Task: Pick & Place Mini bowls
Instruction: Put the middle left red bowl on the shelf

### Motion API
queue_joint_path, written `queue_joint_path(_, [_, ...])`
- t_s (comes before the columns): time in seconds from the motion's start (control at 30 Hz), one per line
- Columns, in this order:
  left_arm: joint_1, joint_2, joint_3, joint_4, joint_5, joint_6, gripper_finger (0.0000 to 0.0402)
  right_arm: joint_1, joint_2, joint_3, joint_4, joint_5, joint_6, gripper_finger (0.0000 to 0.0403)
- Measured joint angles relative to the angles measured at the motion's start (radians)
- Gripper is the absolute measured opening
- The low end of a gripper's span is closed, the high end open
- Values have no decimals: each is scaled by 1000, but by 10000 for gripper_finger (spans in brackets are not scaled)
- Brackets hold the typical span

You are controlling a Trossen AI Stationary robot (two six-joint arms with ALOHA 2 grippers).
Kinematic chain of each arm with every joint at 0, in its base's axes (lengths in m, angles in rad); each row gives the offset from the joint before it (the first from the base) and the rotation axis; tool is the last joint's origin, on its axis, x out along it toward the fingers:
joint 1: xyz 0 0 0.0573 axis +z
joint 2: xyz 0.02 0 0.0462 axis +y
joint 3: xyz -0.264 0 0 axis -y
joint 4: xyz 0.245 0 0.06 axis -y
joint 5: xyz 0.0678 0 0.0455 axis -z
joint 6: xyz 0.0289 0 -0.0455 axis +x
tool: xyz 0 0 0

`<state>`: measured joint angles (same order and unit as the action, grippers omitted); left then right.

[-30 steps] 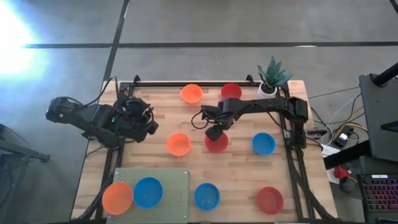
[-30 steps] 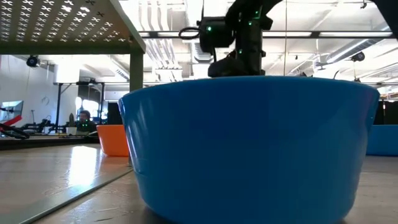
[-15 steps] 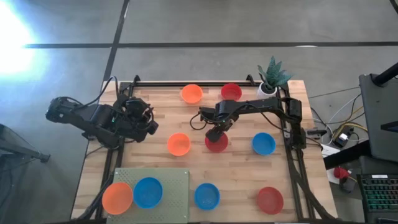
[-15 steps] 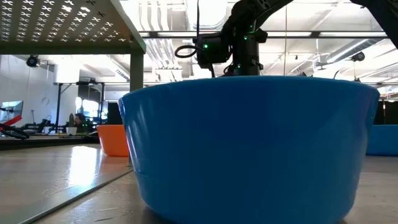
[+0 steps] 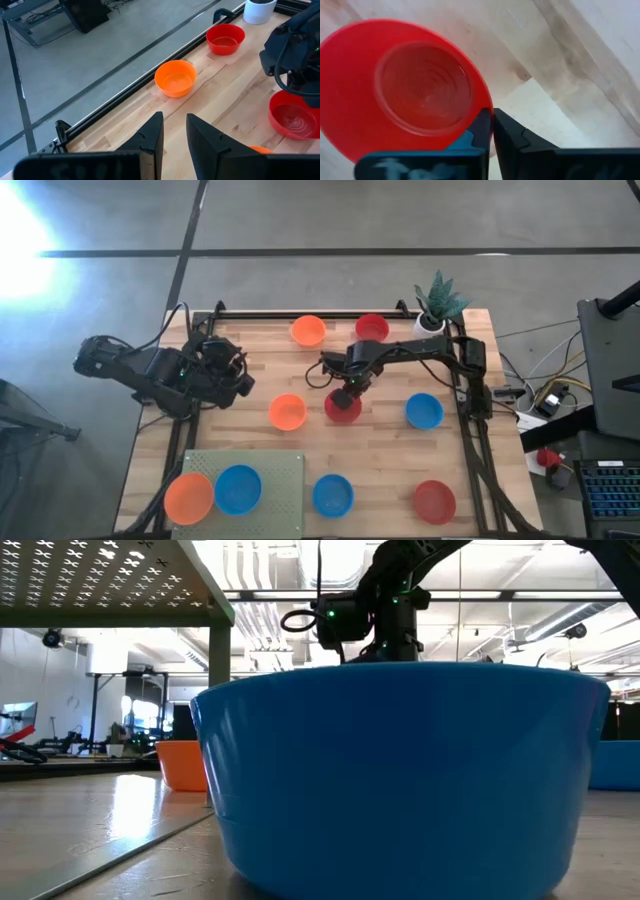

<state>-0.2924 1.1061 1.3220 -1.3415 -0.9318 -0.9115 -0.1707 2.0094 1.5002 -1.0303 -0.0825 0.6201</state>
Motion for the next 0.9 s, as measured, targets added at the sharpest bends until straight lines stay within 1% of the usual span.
queue_joint_path(0.1, [0,0,0,0,0,0,78,0,0,0,0,4,0,10])
queue_joint_path(0.27, [0,0,0,0,19,-1,78,1,-22,-1,-3,53,2,9])
queue_joint_path(0.43, [0,0,0,7,30,-1,78,1,-117,0,-6,116,52,8])
queue_joint_path(0.57, [0,0,0,25,16,21,78,4,-217,1,-2,191,97,8])
queue_joint_path(0.63, [0,0,-1,65,14,84,78,5,-265,2,5,233,118,8])
queue_joint_path(0.73, [0,2,-1,168,6,208,78,9,-322,2,23,302,132,8])
queue_joint_path(0.9, [0,25,-1,393,-10,503,78,24,-384,2,86,420,116,8])
